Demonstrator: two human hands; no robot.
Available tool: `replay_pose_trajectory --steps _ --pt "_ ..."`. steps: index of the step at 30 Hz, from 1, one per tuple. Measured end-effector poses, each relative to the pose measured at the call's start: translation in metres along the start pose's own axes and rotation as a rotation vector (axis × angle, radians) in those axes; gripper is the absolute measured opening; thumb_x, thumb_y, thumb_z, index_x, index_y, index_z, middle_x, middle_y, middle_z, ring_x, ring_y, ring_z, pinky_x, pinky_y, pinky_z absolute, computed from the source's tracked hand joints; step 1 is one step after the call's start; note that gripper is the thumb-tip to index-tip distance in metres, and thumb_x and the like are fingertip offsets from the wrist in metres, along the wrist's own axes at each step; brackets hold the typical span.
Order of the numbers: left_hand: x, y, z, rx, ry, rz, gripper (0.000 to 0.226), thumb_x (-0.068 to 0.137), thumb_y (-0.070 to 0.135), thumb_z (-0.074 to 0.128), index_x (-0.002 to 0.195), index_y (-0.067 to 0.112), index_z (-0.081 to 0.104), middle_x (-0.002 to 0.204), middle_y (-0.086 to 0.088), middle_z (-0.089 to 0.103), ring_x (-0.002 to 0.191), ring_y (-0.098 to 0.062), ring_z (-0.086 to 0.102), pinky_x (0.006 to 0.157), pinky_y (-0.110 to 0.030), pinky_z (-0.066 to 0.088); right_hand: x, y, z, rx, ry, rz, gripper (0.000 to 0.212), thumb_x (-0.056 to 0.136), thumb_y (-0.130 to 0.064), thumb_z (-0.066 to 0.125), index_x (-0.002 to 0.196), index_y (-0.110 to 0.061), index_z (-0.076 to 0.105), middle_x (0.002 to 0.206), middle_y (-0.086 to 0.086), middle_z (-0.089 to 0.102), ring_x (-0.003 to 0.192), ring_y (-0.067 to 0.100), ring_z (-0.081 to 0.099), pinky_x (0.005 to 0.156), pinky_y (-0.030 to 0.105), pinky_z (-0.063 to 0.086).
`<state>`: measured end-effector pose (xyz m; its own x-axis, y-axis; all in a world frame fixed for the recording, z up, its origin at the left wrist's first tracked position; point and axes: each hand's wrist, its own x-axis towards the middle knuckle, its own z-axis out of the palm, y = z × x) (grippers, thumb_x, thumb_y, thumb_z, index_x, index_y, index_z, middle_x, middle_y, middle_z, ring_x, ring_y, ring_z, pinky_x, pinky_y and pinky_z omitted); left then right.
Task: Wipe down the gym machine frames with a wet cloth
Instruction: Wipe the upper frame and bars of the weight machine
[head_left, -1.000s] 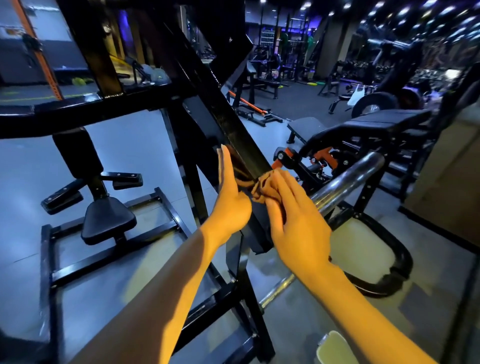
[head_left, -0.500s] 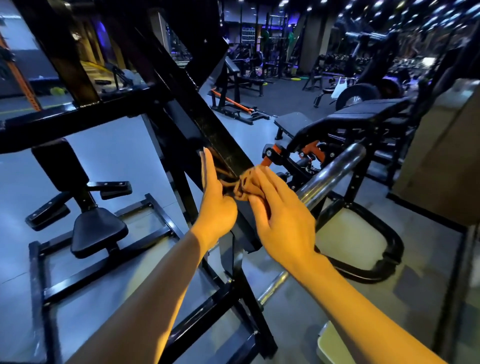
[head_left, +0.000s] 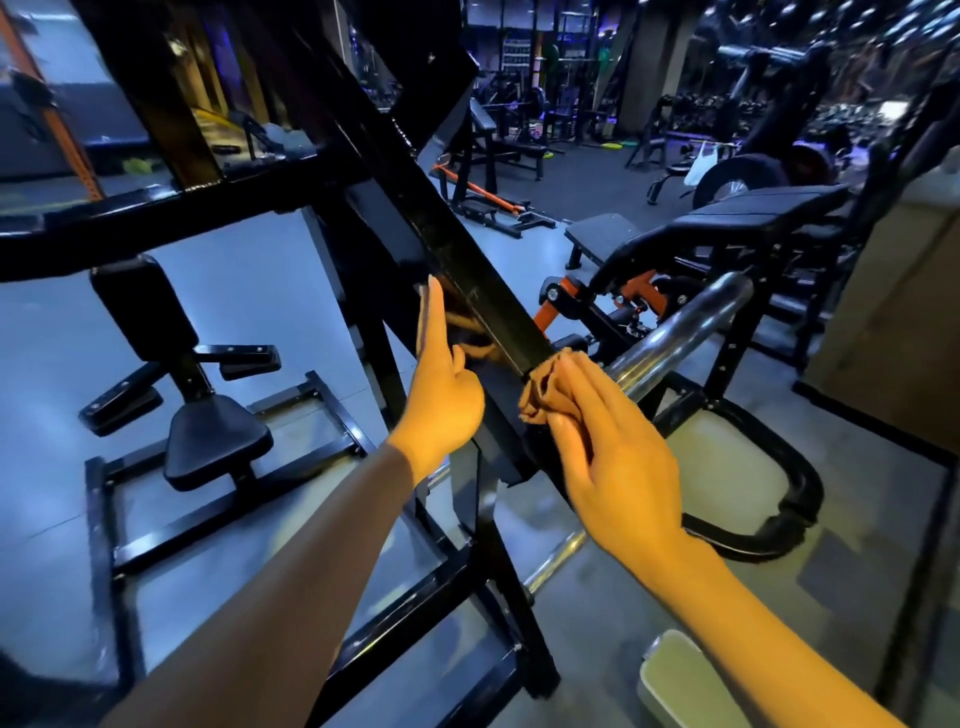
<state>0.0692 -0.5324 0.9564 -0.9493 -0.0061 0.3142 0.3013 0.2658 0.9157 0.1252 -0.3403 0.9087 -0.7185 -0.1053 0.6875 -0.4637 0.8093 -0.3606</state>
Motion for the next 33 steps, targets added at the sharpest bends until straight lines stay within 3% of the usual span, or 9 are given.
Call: replay_pose_trajectory --steps 2,6,10,15,19,23,26,29,33 --pt "0.000 -0.001 0.001 0.009 0.017 -0.011 0.102 0.095 -0.018 0.042 0.161 0.044 -0.006 0.171 0.012 -0.005 0.157 -0.021 0.013 0.123 -0.052 0.028 0.028 -0.014 0.008 0.000 0.020 -0.029 0.054 0.110 -0.036 0.049 0.161 -0.023 0.036 0.165 -0.005 0.037 0.144 0.014 0.043 0.110 0.024 0.041" --pt "-0.002 0.003 0.004 -0.039 0.064 -0.070 0.099 0.095 -0.011 0.047 0.159 0.052 0.006 0.168 0.004 0.024 0.145 -0.045 0.034 0.113 -0.066 0.034 0.077 -0.033 0.019 0.060 -0.018 -0.092 0.053 0.110 -0.035 0.048 0.161 -0.023 0.036 0.164 -0.004 0.040 0.139 0.021 0.049 0.102 0.037 0.052" --pt "-0.021 0.009 0.005 -0.172 0.080 -0.135 0.077 0.099 -0.012 0.043 0.160 0.034 0.029 0.140 0.020 0.053 0.123 -0.001 0.060 0.099 -0.027 0.055 0.040 -0.016 0.005 0.062 -0.057 -0.102 0.056 0.110 -0.039 0.045 0.163 -0.025 0.031 0.164 -0.006 0.039 0.141 0.017 0.048 0.107 0.035 0.050" --pt "-0.052 0.004 0.009 -0.151 0.055 -0.260 0.053 0.103 -0.001 0.045 0.149 0.025 0.047 0.138 0.012 0.051 0.111 -0.002 0.058 0.093 -0.029 0.056 -0.028 0.014 -0.027 0.083 -0.112 0.045 0.048 0.108 -0.032 0.049 0.156 -0.030 0.043 0.147 -0.008 0.056 0.132 0.012 0.054 0.103 0.022 0.045" --pt "-0.071 0.013 0.009 -0.135 0.021 -0.252 0.039 0.102 0.004 0.048 0.129 0.029 0.063 0.123 0.007 0.065 0.103 -0.010 0.065 0.084 -0.029 0.059 -0.009 0.002 -0.054 0.453 -0.115 0.387 0.029 0.110 -0.037 0.044 0.136 -0.035 0.058 0.116 -0.023 0.069 0.113 -0.007 0.061 0.098 0.018 0.048" --pt "-0.078 0.033 0.006 -0.131 -0.020 -0.201 0.028 0.101 0.010 0.052 0.106 0.025 0.074 0.087 0.006 0.074 0.086 -0.004 0.069 0.072 -0.020 0.056 0.009 -0.023 -0.078 0.892 -0.120 0.597 0.029 0.110 -0.040 0.044 0.124 -0.034 0.069 0.111 -0.011 0.077 0.107 0.007 0.071 0.090 0.026 0.056" --pt "-0.078 0.047 0.008 -0.178 -0.058 -0.194 0.018 0.101 0.020 0.059 0.103 0.022 0.077 0.086 0.005 0.075 0.084 -0.008 0.070 0.074 -0.024 0.060 0.017 -0.031 -0.084 1.360 -0.138 0.834 0.036 0.109 -0.039 0.048 0.133 -0.018 0.065 0.121 0.013 0.074 0.112 0.025 0.072 0.095 0.038 0.060" --pt "-0.078 0.061 0.011 -0.265 -0.167 -0.236 0.021 0.100 0.035 0.064 0.105 0.018 0.077 0.096 -0.002 0.077 0.090 -0.019 0.073 0.078 -0.033 0.062 0.019 -0.037 -0.084 1.409 -0.249 0.965 0.037 0.106 -0.042 0.051 0.117 -0.013 0.071 0.107 0.010 0.077 0.092 0.020 0.076 0.081 0.036 0.063" --pt "-0.083 0.071 0.014 -0.277 -0.306 -0.257 0.028 0.101 0.038 0.061 0.111 0.014 0.074 0.101 -0.004 0.078 0.092 -0.019 0.076 0.078 -0.029 0.061 0.019 -0.044 -0.078 1.422 -0.316 0.973 0.052 0.105 -0.046 0.055 0.135 -0.006 0.066 0.135 0.022 0.066 0.126 0.037 0.064 0.109 0.057 0.048"
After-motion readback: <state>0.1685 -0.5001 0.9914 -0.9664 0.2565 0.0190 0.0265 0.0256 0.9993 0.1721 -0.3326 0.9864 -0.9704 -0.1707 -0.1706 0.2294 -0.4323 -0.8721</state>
